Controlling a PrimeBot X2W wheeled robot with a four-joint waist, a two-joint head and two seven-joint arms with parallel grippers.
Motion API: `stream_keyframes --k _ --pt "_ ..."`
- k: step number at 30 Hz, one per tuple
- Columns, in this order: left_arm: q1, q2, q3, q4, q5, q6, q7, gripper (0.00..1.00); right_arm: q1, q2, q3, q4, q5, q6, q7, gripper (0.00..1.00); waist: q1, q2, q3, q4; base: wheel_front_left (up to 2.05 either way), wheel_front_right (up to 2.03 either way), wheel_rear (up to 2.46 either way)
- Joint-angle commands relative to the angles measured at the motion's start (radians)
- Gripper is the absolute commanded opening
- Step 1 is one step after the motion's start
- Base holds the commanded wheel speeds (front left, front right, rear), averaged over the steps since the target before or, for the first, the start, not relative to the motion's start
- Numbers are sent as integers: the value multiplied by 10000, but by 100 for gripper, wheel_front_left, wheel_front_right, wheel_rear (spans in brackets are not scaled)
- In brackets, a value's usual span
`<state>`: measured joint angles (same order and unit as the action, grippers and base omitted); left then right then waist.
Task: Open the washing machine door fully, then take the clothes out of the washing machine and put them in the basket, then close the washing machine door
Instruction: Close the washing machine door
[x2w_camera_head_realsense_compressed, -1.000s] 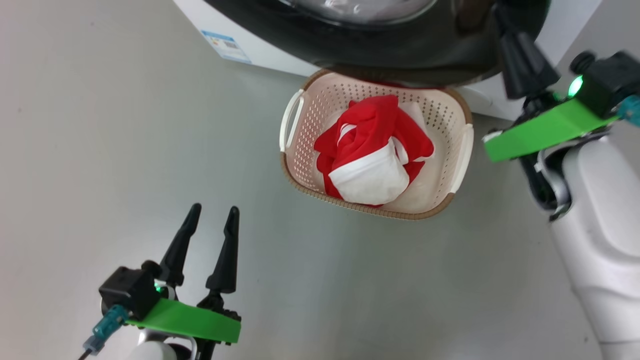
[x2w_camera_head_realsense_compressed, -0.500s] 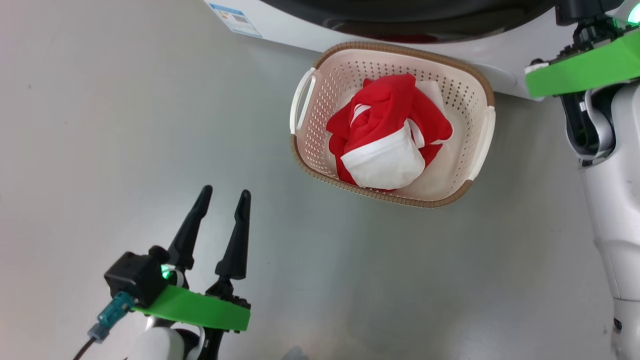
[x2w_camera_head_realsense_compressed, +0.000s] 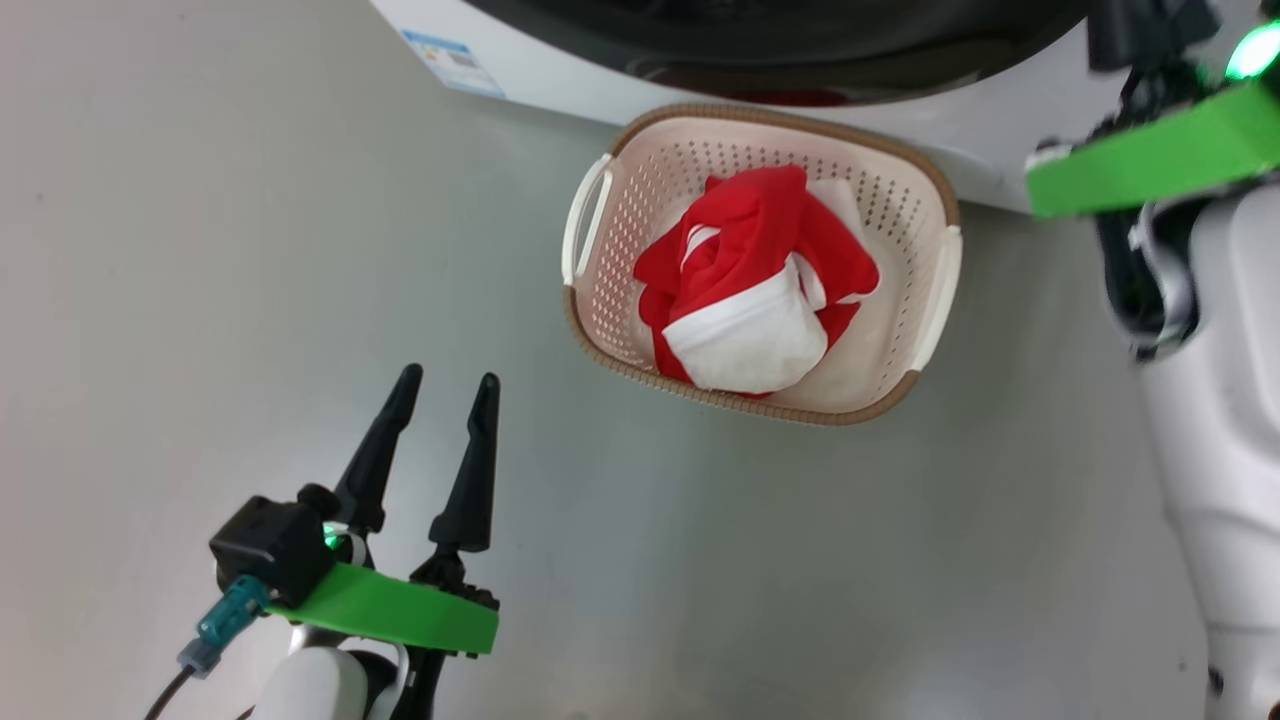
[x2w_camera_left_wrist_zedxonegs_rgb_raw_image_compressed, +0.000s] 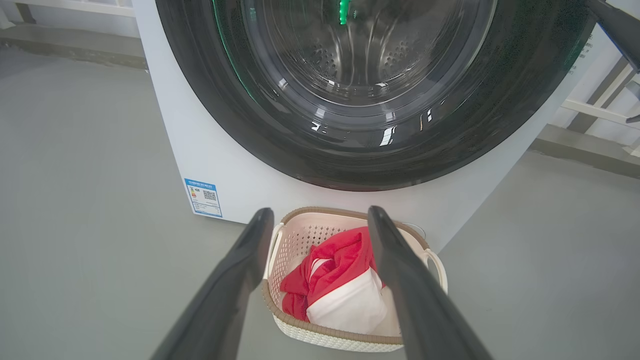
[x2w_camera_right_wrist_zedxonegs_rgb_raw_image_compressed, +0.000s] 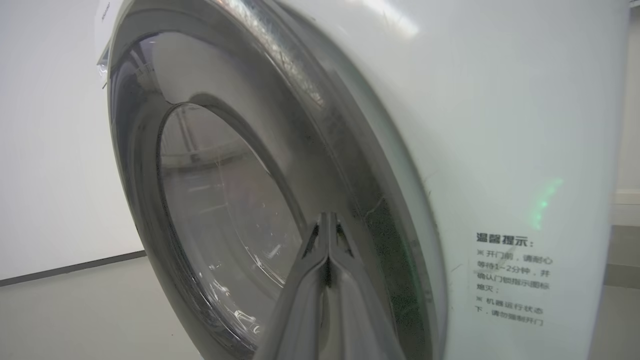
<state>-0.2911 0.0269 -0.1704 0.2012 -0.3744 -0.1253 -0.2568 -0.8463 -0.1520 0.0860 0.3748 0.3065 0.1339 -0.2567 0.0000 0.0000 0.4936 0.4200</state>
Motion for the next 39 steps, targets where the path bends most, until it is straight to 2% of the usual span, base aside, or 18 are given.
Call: stream_keyframes --k 1,3,4,6,8,9,24,39 --pt "78 233 390 -144 137 -54 -49 100 398 256 280 -217 81 -32 -51 0 0 0 -299 -202 0 0 0" --pt "142 233 449 -75 236 -54 -49 100 785 286 379 -199 218 -32 -51 1 0 0 -521 -316 0 0 0" --pt "179 233 480 -40 282 -54 -49 100 995 302 437 -195 292 -32 -51 11 0 0 -644 -374 0 0 0" --pt "267 233 558 43 402 -54 -49 100 1463 311 581 -229 455 -32 -51 40 0 0 -899 -494 0 0 0" --pt "361 233 670 119 532 -54 -49 100 1931 286 666 -304 577 -32 -51 91 0 0 -1153 -629 0 0 0" --pt "411 233 721 140 593 -54 -49 100 2165 278 694 -353 633 -32 -51 100 0 0 -1272 -702 0 0 0" --pt "1240 431 1319 380 1180 -54 -49 100 5453 451 348 -868 860 -32 -51 100 0 0 -2948 -1875 0 0 0" --pt "2057 698 1727 536 1221 -54 -49 100 7629 635 -249 -1164 903 -32 -51 100 0 0 -3998 -2836 0 0 0"
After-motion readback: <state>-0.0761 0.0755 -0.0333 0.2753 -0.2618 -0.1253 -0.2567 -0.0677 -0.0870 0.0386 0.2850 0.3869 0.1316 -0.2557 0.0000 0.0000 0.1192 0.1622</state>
